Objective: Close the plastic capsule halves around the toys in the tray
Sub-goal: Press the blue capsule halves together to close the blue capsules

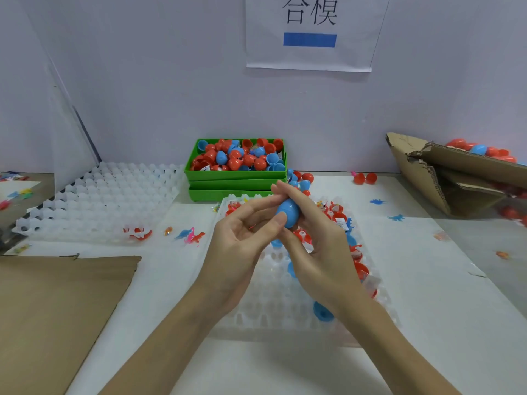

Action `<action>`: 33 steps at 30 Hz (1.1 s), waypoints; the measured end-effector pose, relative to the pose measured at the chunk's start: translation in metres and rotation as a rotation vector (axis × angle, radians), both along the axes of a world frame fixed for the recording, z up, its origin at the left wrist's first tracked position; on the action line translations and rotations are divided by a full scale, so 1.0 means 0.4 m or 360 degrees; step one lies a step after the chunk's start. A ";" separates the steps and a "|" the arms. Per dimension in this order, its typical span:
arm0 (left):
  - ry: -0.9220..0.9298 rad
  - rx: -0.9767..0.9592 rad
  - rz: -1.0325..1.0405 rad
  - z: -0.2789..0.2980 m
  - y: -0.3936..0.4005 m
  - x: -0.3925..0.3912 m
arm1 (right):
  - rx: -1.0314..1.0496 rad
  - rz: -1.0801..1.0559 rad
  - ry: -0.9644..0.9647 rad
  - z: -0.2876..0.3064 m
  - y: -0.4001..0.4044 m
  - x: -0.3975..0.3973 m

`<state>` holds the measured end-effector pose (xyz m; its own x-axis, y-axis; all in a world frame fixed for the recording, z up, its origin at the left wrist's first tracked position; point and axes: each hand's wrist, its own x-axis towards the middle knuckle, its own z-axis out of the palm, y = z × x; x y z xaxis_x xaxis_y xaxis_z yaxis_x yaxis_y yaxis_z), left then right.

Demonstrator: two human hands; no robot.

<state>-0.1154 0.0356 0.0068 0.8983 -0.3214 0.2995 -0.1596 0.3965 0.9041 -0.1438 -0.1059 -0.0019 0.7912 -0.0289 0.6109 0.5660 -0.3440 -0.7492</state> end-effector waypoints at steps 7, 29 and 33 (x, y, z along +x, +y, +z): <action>-0.0082 0.0068 0.0175 -0.015 -0.002 0.004 | -0.0110 -0.0090 -0.0109 -0.002 -0.009 0.005; 0.0650 -0.0201 -0.0476 -0.023 0.002 0.025 | -0.0505 -0.0297 -0.0052 -0.013 -0.009 0.006; 0.0480 -0.0103 -0.0308 -0.018 -0.003 0.023 | -0.0500 -0.0197 0.0045 -0.014 -0.015 0.009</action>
